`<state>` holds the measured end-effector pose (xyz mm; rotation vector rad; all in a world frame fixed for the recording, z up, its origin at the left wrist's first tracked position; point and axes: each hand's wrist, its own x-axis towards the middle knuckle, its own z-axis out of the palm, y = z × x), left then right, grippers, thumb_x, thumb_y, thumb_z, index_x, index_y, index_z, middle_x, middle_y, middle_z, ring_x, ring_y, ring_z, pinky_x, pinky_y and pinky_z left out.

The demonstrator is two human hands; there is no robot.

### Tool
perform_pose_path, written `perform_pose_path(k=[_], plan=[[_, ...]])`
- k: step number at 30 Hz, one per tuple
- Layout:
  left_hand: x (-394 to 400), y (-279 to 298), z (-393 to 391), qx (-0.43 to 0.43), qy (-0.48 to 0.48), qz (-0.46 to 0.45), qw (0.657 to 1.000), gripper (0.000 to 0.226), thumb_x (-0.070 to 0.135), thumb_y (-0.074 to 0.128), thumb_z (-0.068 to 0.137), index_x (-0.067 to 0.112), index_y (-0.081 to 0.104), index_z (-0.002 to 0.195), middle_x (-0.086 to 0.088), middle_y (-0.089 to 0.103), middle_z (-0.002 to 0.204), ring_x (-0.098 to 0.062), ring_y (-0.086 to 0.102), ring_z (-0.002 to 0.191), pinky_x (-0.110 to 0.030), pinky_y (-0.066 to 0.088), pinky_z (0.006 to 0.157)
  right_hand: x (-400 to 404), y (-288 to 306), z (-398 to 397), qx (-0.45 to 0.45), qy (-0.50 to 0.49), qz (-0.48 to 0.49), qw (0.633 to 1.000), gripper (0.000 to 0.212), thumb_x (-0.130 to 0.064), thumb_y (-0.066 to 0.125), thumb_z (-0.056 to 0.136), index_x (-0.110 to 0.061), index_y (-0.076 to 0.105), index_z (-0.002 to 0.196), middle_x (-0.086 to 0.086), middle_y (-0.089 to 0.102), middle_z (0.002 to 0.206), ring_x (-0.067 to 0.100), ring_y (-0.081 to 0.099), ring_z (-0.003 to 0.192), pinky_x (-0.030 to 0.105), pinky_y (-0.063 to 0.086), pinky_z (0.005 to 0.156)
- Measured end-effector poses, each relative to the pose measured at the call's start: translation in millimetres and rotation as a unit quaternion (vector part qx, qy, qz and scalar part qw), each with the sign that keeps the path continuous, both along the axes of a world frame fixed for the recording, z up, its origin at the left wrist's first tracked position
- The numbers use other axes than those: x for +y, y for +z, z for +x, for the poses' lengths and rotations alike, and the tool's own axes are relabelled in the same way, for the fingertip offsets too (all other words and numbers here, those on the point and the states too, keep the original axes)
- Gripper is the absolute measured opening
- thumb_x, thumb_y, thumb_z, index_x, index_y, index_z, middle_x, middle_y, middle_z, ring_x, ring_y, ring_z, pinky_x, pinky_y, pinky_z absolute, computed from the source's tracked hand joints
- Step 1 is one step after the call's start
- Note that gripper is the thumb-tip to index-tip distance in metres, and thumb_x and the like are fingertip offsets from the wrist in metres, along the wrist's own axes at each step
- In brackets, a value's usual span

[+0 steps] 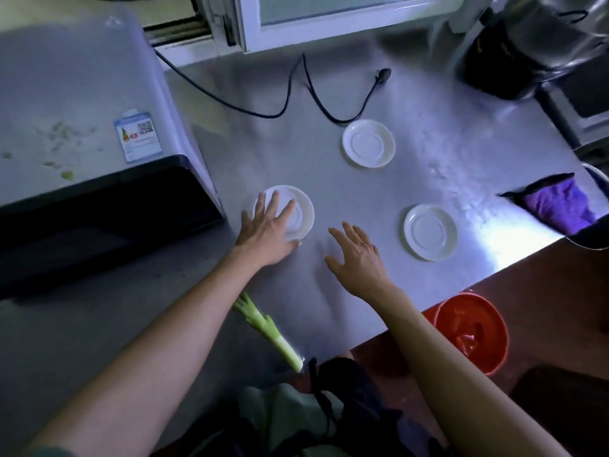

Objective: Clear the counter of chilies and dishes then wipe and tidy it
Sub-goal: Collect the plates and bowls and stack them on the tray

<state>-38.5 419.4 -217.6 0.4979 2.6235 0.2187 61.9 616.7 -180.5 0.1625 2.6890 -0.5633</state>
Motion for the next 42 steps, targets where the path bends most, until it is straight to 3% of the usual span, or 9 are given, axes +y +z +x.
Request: perform_pose_path(k=[5, 12, 19, 27, 32, 37, 42], plan=[[30, -8, -21, -0.008, -0.002, -0.063, 0.998, 0.108, 0.077, 0.06, 0.073, 0.035, 0.001, 0.154, -0.003, -0.012, 0.164, -0.037, -0.013, 0.149, -0.071, 0.017, 0.11, 30, -19, -35, -0.005, 0.046, -0.025, 0.999, 0.059, -0.04, 0.052, 0.097, -0.028, 0.032, 0.151, 0.005, 0.021, 0.164, 0.025, 0.013, 0.152, 0.045, 0.024, 0.117], [44, -17, -37, -0.053, 0.03, -0.09, 0.994, 0.122, 0.08, 0.066, 0.064, 0.044, -0.011, 0.151, 0.0, -0.024, 0.163, -0.036, -0.022, 0.149, -0.076, 0.008, 0.109, 58, -35, -53, -0.018, 0.107, -0.033, 0.994, 0.059, -0.041, 0.051, 0.096, -0.028, 0.033, 0.151, 0.005, 0.02, 0.164, 0.026, 0.013, 0.152, 0.047, 0.024, 0.118], [49, -24, -35, -0.021, 0.045, -0.08, 0.996, 0.12, 0.082, 0.066, 0.054, 0.045, 0.003, 0.15, 0.004, -0.003, 0.16, -0.034, 0.003, 0.147, -0.068, 0.029, 0.105, 68, -42, -57, -0.017, 0.114, -0.041, 0.992, 0.058, -0.04, 0.052, 0.098, -0.026, 0.033, 0.151, 0.005, 0.021, 0.164, 0.027, 0.014, 0.152, 0.047, 0.024, 0.117], [104, -16, -31, 0.025, -0.012, -0.031, 0.999, 0.116, 0.082, 0.064, 0.053, 0.046, 0.01, 0.15, 0.002, 0.006, 0.158, -0.033, 0.011, 0.144, -0.062, 0.035, 0.101, 110, -42, -54, 0.014, 0.069, -0.025, 0.997, 0.056, -0.034, 0.055, 0.095, -0.021, 0.039, 0.147, 0.008, 0.028, 0.16, 0.031, 0.021, 0.149, 0.053, 0.033, 0.114], [147, -8, -34, 0.029, -0.059, -0.023, 0.998, 0.115, 0.079, 0.065, 0.056, 0.045, 0.01, 0.15, 0.001, 0.004, 0.158, -0.033, 0.009, 0.144, -0.061, 0.036, 0.103, 152, -45, -44, 0.024, 0.002, 0.0, 1.0, 0.059, -0.035, 0.057, 0.095, -0.025, 0.037, 0.149, 0.007, 0.023, 0.163, 0.03, 0.013, 0.152, 0.053, 0.027, 0.116], [180, -10, -36, 0.02, -0.089, -0.023, 0.996, 0.116, 0.081, 0.064, 0.056, 0.047, 0.006, 0.151, 0.002, 0.001, 0.161, -0.031, 0.006, 0.147, -0.06, 0.031, 0.106, 190, -46, -35, 0.012, -0.018, 0.037, 0.999, 0.072, -0.05, 0.06, 0.09, -0.03, 0.03, 0.153, 0.005, 0.009, 0.167, 0.03, 0.0, 0.154, 0.057, 0.016, 0.12], [202, -11, -31, 0.013, -0.105, -0.033, 0.994, 0.115, 0.082, 0.062, 0.057, 0.047, 0.004, 0.151, 0.003, -0.002, 0.161, -0.03, 0.004, 0.147, -0.061, 0.03, 0.106, 216, -53, -29, -0.042, -0.028, 0.079, 0.996, 0.104, -0.075, 0.061, 0.076, -0.037, 0.007, 0.156, 0.004, -0.01, 0.167, 0.037, -0.014, 0.151, 0.067, 0.004, 0.115]])
